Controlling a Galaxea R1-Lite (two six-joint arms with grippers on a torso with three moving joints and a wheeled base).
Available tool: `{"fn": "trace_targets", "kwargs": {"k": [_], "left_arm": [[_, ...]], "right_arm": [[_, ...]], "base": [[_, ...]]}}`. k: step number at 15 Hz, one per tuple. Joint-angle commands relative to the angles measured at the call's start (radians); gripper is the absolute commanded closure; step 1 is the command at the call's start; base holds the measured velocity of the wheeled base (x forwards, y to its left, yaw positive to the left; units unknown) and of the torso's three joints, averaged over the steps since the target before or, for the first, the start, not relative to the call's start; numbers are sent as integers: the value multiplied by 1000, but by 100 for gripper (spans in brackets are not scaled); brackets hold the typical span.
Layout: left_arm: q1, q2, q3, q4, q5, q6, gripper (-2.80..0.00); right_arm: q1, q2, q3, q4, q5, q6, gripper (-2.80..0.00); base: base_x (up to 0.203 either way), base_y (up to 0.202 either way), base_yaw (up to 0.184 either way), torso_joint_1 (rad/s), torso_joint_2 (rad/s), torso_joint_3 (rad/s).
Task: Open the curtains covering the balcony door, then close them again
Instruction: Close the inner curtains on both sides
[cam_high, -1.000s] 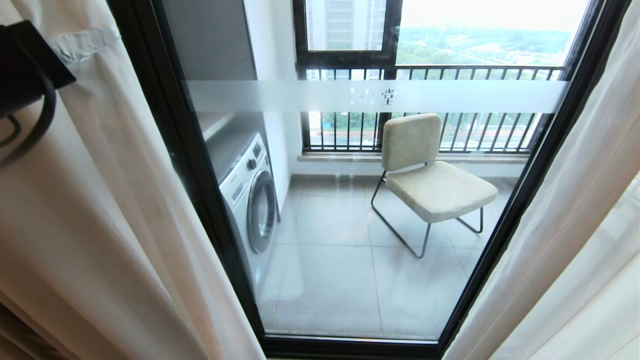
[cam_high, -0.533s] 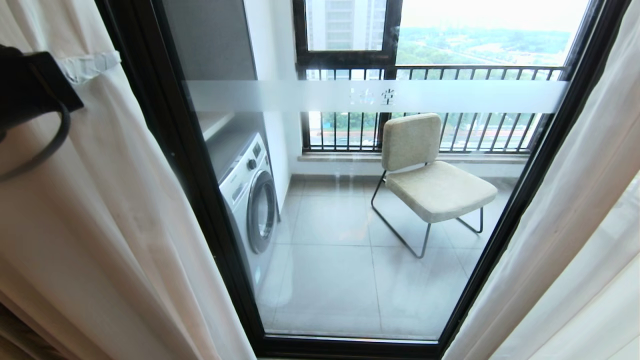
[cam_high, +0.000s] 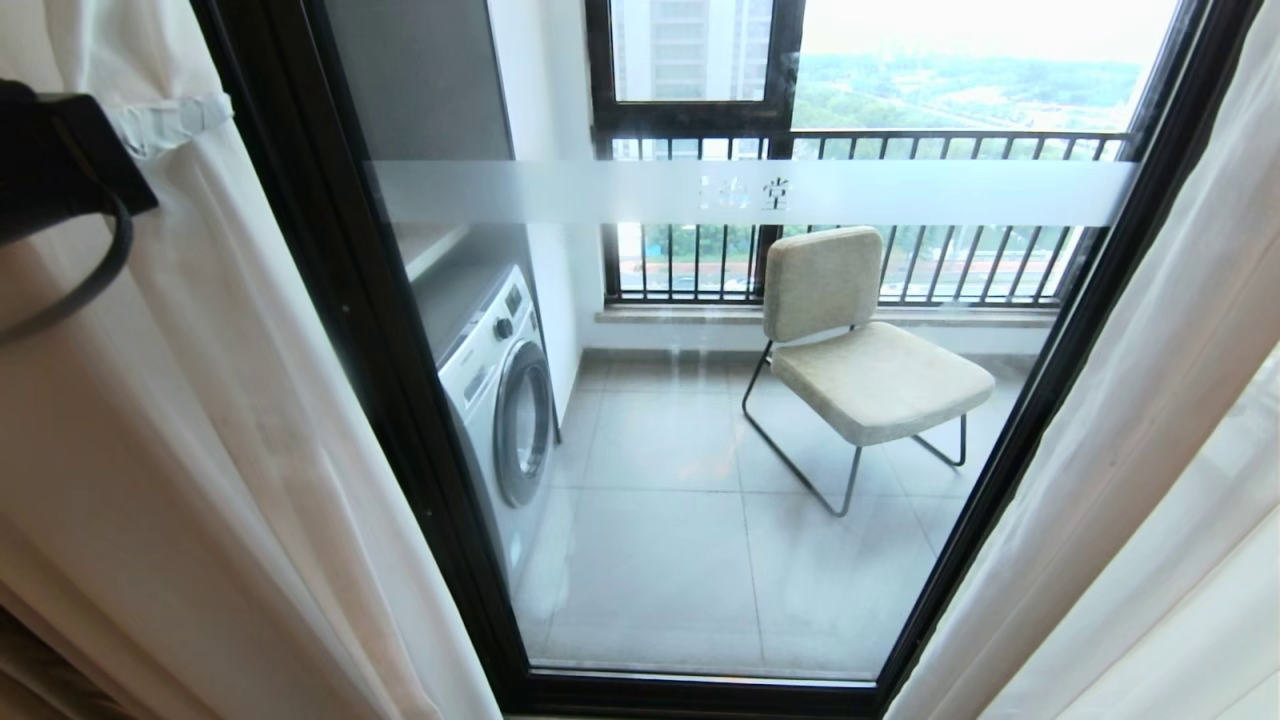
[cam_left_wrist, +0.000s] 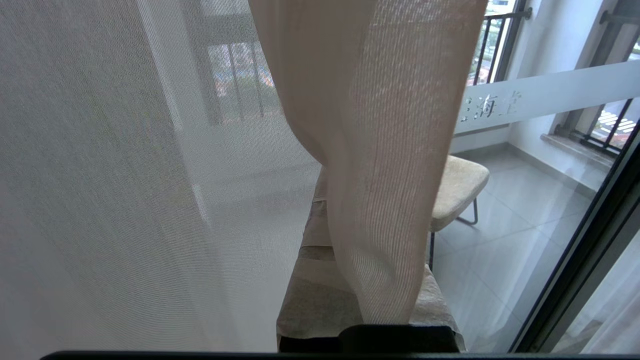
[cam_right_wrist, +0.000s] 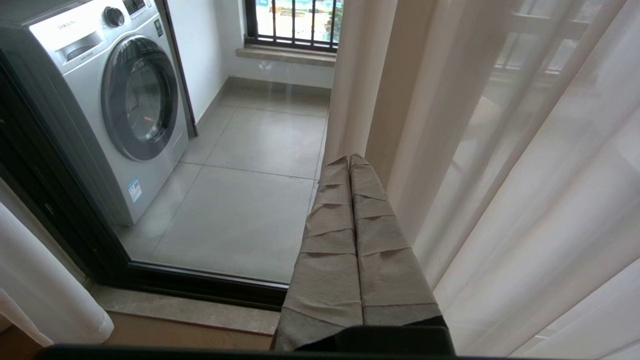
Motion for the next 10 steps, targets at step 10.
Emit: {"fn": "trace_targets", "kwargs": {"k": [10], "left_arm": [[-9, -21, 5, -2, -5, -1, 0]], "right_arm": [[1, 0, 0, -1, 1, -1, 0]], "base": [[0, 0, 0, 0, 0, 0]]}}
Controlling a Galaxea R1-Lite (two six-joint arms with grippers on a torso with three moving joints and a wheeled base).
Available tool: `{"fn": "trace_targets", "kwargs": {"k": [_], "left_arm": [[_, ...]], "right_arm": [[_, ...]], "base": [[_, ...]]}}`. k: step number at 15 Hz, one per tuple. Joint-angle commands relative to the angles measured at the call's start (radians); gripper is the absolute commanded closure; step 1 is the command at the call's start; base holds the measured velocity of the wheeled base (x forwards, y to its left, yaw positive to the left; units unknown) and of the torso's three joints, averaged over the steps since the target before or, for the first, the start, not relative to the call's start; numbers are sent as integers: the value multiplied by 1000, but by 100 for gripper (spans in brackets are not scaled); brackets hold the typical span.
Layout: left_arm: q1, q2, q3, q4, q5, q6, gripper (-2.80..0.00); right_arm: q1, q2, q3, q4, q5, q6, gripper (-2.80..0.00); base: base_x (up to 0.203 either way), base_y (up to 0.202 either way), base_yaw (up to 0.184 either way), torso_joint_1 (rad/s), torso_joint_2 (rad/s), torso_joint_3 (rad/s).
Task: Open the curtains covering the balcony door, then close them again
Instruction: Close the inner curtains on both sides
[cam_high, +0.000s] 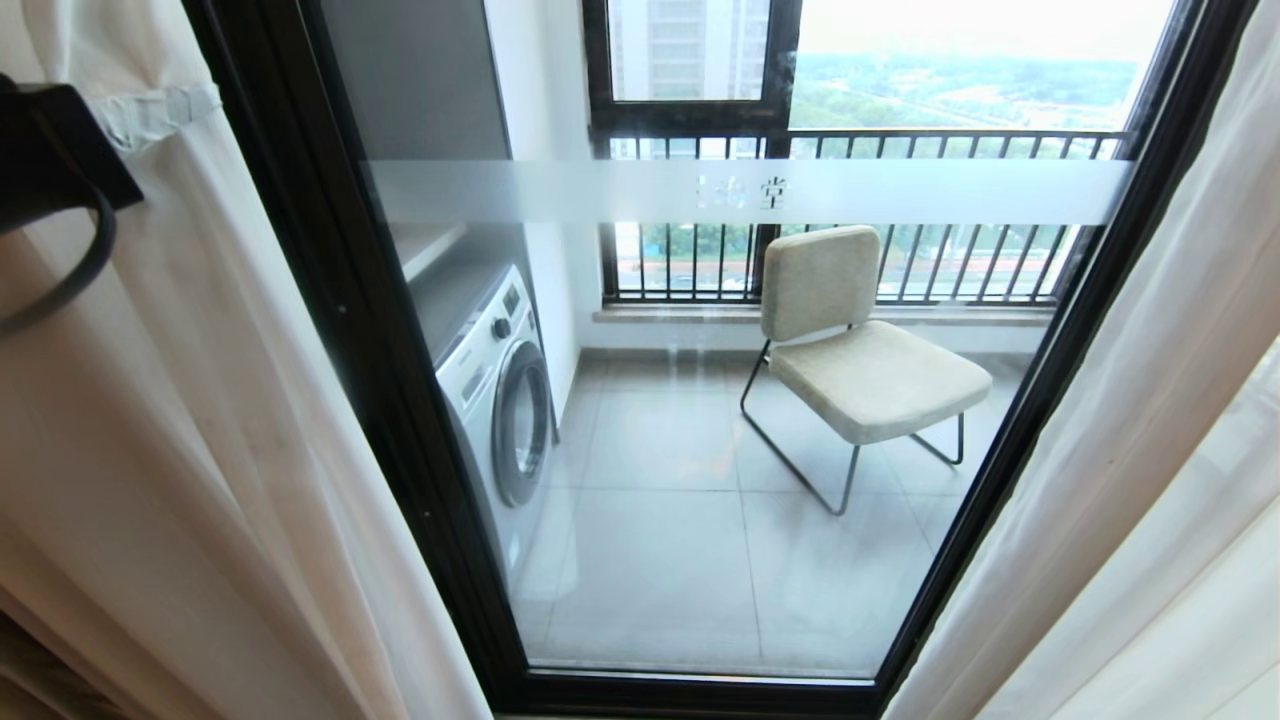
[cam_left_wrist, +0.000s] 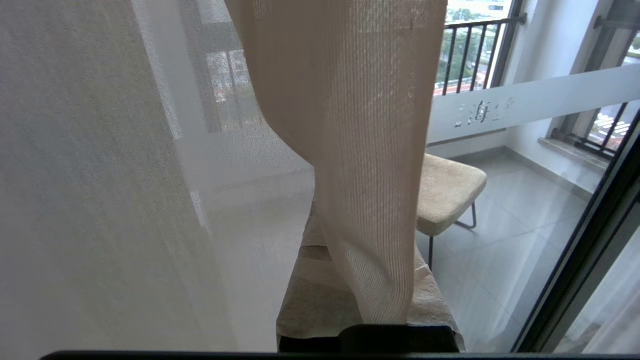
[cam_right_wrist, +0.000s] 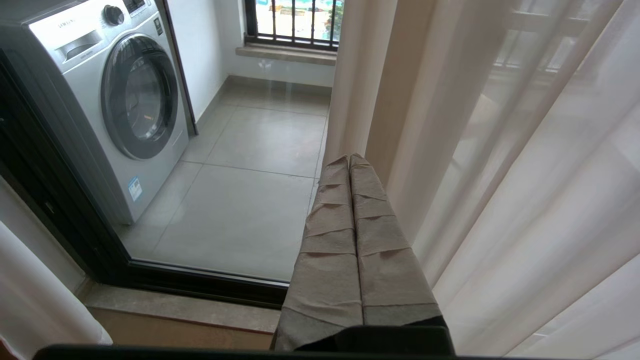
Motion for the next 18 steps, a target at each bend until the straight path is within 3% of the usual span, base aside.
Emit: {"fn": "trace_targets", "kwargs": {"k": [1, 18], "left_arm": [[-3, -6, 7, -3, -4, -1, 0], [-3, -19, 13, -1, -4, -1, 0]], "right_arm": [[1, 0, 0, 0, 1, -1, 0], [1, 0, 0, 0, 1, -1, 0]], "base": [[0, 0, 0, 0, 0, 0], [0, -182, 3, 4, 2, 2]]}}
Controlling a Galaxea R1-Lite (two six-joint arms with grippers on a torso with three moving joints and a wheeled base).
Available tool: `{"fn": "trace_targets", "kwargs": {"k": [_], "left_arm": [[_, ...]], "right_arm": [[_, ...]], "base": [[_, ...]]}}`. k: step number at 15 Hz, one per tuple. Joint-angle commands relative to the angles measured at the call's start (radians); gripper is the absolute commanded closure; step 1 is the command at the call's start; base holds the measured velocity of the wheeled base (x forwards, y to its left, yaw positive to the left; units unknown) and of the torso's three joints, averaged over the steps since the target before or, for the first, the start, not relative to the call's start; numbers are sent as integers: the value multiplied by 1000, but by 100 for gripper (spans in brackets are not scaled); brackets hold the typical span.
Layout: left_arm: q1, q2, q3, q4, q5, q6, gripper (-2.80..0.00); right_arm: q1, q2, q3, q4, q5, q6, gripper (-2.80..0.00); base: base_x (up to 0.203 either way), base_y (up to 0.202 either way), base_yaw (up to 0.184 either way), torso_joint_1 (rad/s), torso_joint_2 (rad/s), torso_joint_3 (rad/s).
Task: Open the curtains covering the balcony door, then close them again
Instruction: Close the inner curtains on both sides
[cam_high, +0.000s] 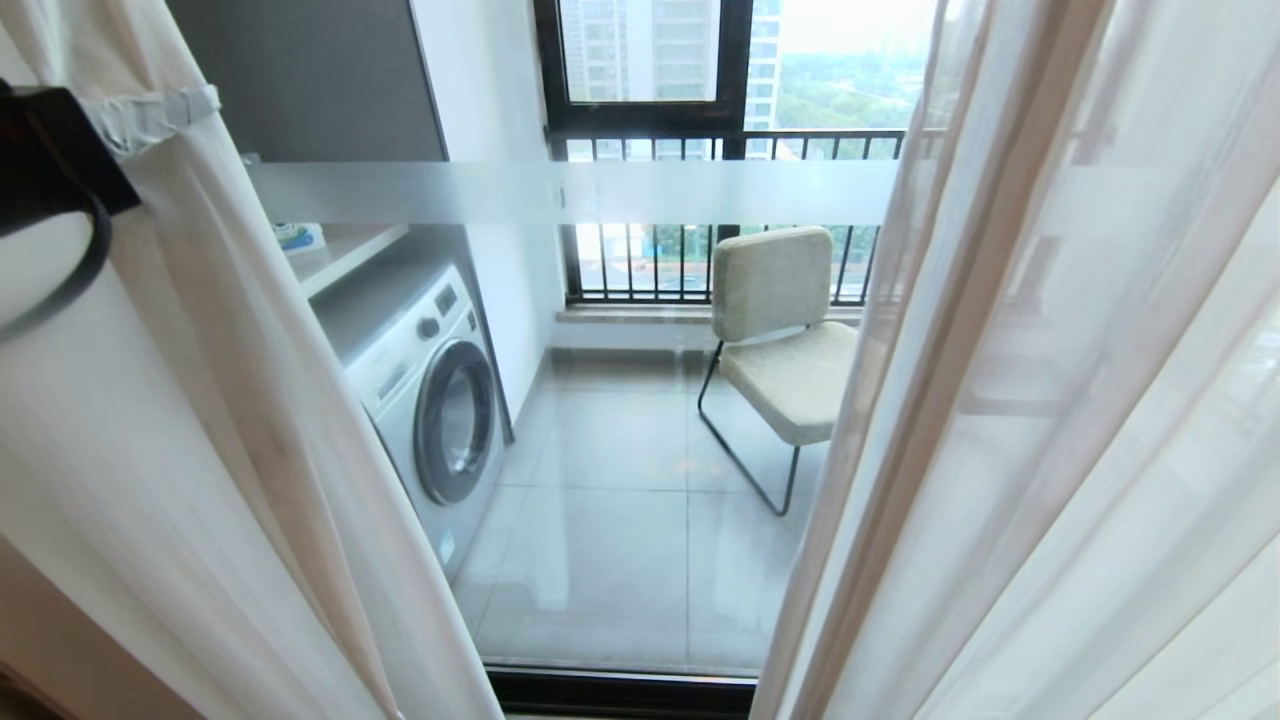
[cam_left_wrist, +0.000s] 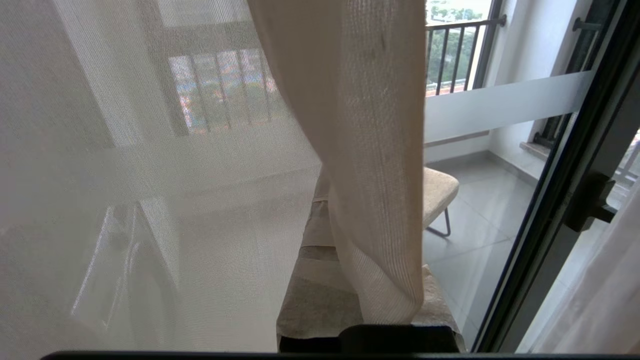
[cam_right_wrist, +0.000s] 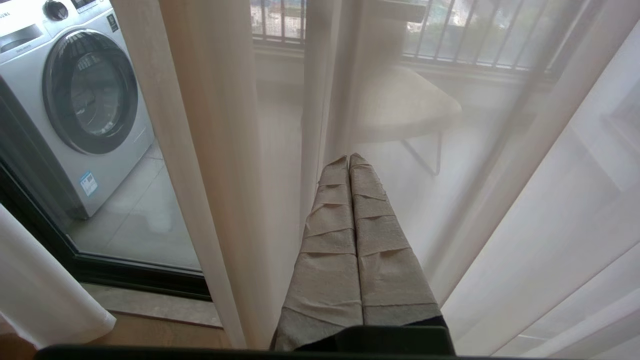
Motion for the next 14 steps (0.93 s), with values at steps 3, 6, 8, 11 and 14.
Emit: {"fn": "trace_targets", "kwargs": {"k": [3, 6, 8, 11, 14], "left_arm": [[0, -20, 1, -1, -7, -1, 0], [0, -55, 42, -2, -9, -1, 0], [-4, -67, 57, -2, -11, -1, 0], [-15, -70, 54, -2, -11, -1, 0], [-15, -72, 49, -1, -12, -1, 0]], "right_arm": [[1, 0, 0, 0, 1, -1, 0], [1, 0, 0, 1, 1, -1, 0], [-1, 0, 0, 0, 1, -1, 0], [1, 0, 0, -1, 1, -1, 0], [1, 0, 0, 0, 1, -1, 0]], "base": [[0, -189, 3, 3, 2, 2], [0, -191, 1, 1, 1, 3], [0, -191, 2, 2, 5, 2], [0, -193, 2, 5, 2, 2], [0, -190, 3, 0, 2, 2]]}}
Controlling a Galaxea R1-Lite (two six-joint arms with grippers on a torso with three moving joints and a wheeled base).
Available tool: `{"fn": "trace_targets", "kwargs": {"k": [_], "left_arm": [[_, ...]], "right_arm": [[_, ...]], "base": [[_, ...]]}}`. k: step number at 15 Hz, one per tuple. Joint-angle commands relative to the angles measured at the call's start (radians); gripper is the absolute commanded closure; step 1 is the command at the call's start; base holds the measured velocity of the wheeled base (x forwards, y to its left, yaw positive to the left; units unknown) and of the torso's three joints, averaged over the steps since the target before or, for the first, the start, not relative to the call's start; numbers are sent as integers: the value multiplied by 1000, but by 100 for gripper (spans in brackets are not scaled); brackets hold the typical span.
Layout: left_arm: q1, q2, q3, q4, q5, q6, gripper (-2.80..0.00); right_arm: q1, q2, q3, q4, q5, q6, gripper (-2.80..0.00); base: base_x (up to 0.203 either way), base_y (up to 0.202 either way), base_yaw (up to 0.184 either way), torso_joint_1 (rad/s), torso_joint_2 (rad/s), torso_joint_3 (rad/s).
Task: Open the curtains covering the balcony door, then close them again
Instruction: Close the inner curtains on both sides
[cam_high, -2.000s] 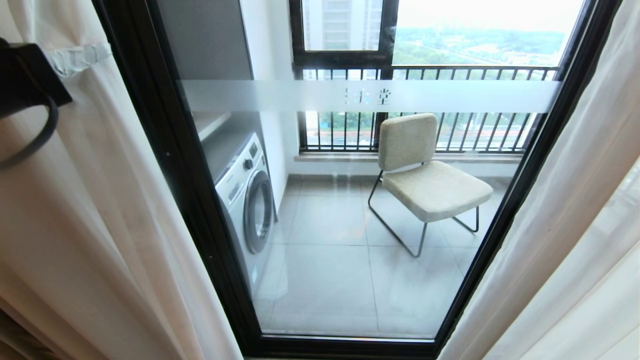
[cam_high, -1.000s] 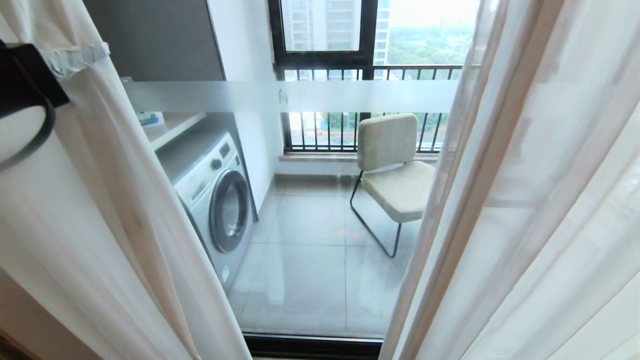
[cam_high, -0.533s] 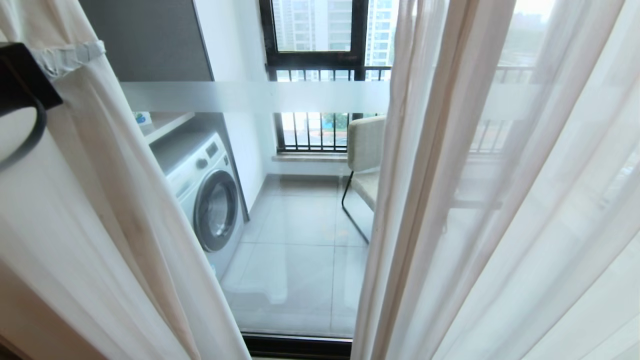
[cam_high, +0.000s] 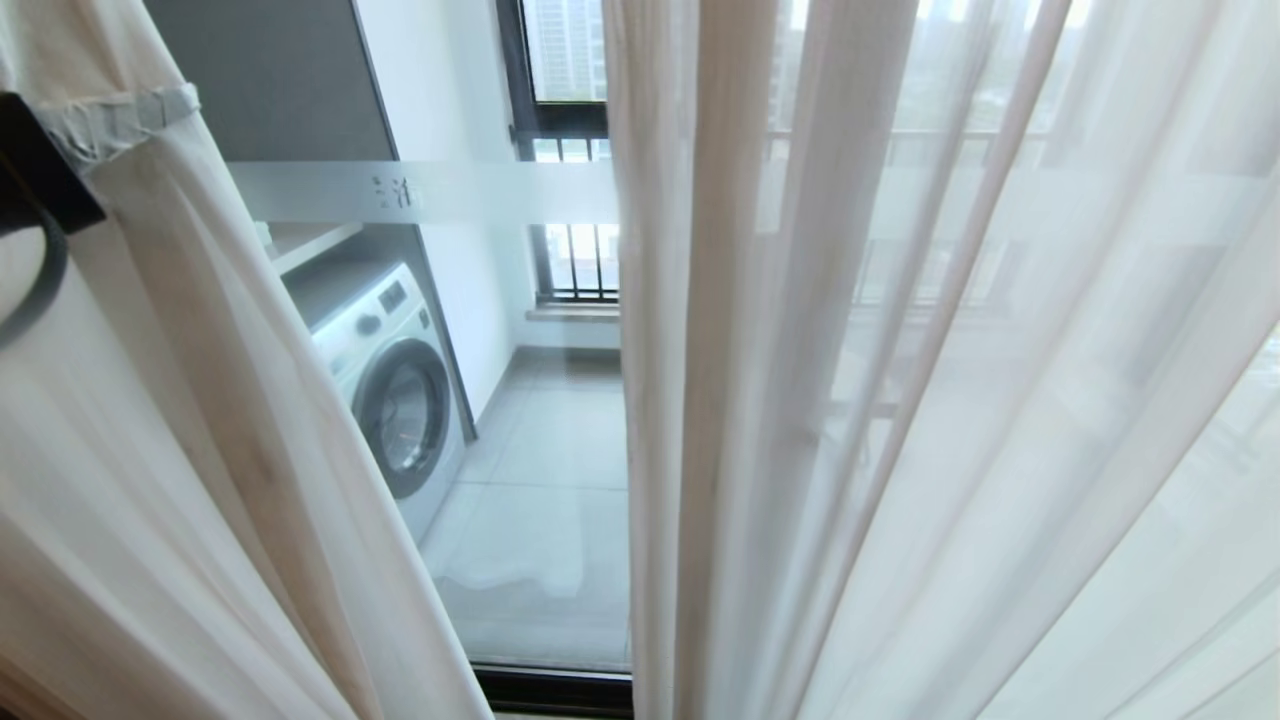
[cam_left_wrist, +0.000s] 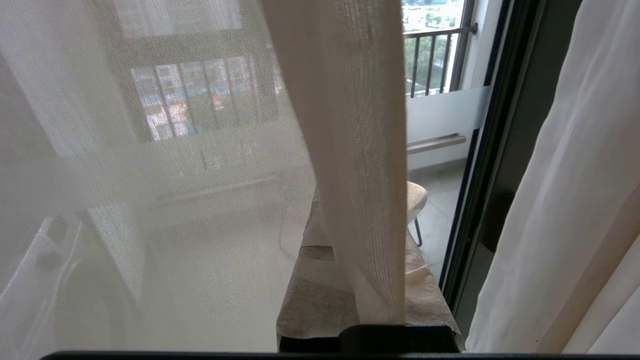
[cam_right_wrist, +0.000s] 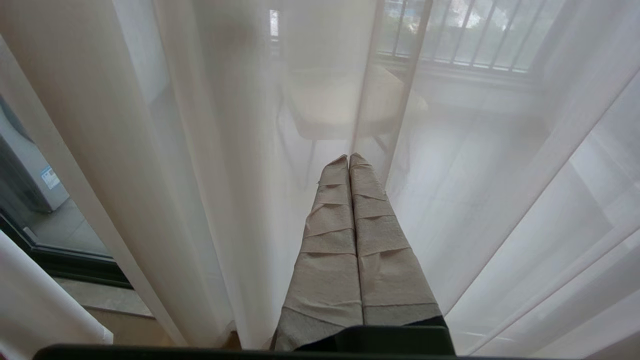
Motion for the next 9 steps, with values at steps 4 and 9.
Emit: {"fn": "trace_targets", "kwargs": {"k": [4, 9], "left_arm": [[-15, -1, -16, -2, -3, -2, 0], [-50, -12, -25, -2, -3, -3, 0]], "right_arm": [[0, 0, 0, -1, 1, -1, 0], [1, 0, 0, 1, 1, -1, 0]], "base": [[0, -194, 2, 1, 3, 4], [0, -190, 3, 1, 3, 2]]}}
